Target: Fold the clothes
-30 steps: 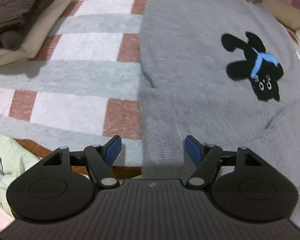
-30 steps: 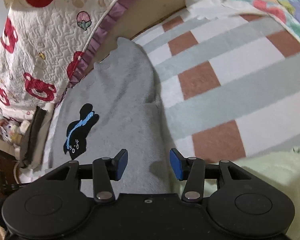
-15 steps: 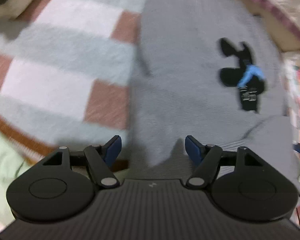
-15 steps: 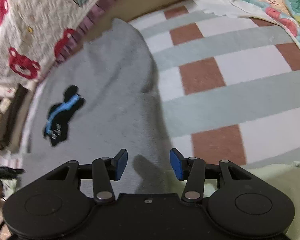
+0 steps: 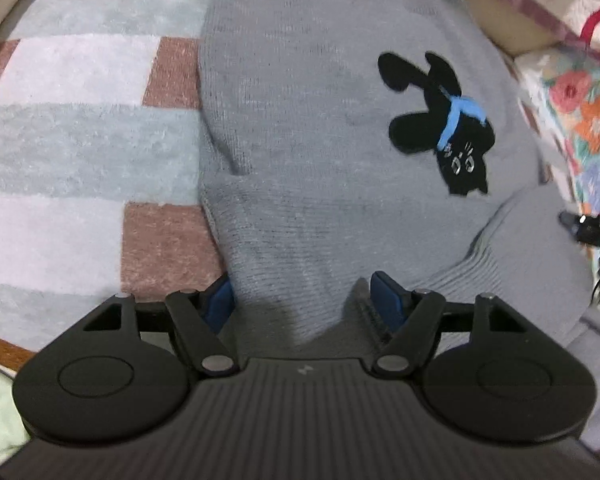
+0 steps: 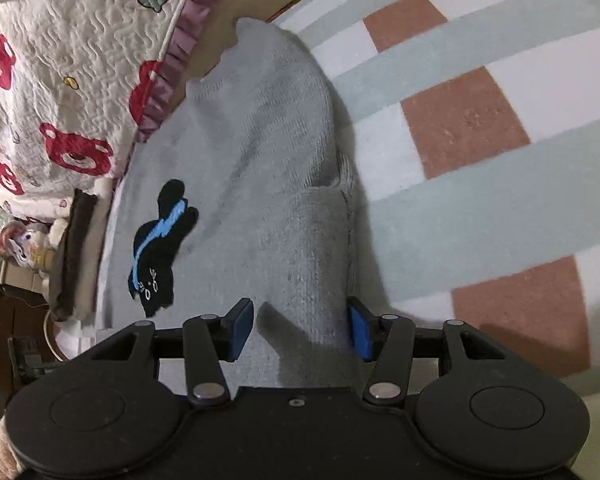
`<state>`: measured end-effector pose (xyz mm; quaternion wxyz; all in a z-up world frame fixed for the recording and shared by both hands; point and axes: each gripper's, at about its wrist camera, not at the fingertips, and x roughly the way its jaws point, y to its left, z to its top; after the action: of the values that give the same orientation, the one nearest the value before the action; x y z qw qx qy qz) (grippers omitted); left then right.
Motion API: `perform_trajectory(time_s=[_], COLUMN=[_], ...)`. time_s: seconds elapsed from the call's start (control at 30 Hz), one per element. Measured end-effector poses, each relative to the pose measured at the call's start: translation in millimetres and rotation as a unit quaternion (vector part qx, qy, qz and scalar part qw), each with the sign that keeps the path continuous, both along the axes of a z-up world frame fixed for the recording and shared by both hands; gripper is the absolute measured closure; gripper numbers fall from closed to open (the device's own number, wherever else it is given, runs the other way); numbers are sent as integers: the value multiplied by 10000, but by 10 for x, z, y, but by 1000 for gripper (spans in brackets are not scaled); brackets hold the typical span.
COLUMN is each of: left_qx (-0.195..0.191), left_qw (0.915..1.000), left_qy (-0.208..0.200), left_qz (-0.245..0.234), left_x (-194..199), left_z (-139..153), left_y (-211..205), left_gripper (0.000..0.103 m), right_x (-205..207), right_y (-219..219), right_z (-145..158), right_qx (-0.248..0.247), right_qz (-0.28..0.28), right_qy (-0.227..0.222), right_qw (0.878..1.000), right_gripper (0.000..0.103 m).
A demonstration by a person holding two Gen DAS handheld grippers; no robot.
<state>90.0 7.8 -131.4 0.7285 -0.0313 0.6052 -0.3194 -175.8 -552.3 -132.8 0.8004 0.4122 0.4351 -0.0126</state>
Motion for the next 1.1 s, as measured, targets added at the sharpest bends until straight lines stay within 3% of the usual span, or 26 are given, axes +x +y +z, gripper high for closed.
perform_trajectory(time_s=[0.2,0.27,0.37,0.47,0.53,0.67,0.7,0.77,0.9,0.93,1.0,1.03,1.07,1.1], left_qx=[-287,-269,-391,-399,-310,-199,-215,-278,-515,-455,-400,-404,-457,-509], left_qw=[9989,9988,9984,9983,9983,9972,9970,9967,9958,9962,9964,9962,9965,9967], left_qy=[-172,-246,-280,-342,-462,-711,-732,-746,-687,-731,-706,-638,-528,-418], left_qz=[331,320,290,258,187,138,141,188,327,126,-254,-433,-455,-476], left_x=[122,137,170,174,142,73,79,104,152,114,32,-13,-29,-45], left_z=[-94,-111,-152,-169,-144,-77,-77,-82,-115,-111,-107,-107,-125,-143], left_y=[35,48,34,14,3,-11,-22,-37,-62,-102,-172,-201,-203,-206], left_gripper=[49,61,66,66,65,55,53,44,37,38,49,69,78,79], right_x=[68,107,181,266,270,310,326,338,308,305,293,285,277,269], right_y=[-24,-49,-51,40,90,125,139,129,74,77,86,91,96,100], right_z=[-67,-96,-136,-123,-56,-22,-33,-75,-151,-172,-203,-215,-226,-237], right_qx=[67,128,223,72,-106,-363,-438,-368,69,207,391,440,489,538], right_qz=[-193,-263,-202,292,414,466,512,435,336,392,505,561,617,673], right_qy=[-130,-216,-348,-442,-638,-556,-492,-360,-462,-462,-446,-431,-415,-399], right_qw=[9997,9993,9989,9986,9970,9967,9965,9977,9983,9979,9970,9965,9960,9955], right_gripper=[46,44,45,80,80,79,73,64,56,55,55,55,55,55])
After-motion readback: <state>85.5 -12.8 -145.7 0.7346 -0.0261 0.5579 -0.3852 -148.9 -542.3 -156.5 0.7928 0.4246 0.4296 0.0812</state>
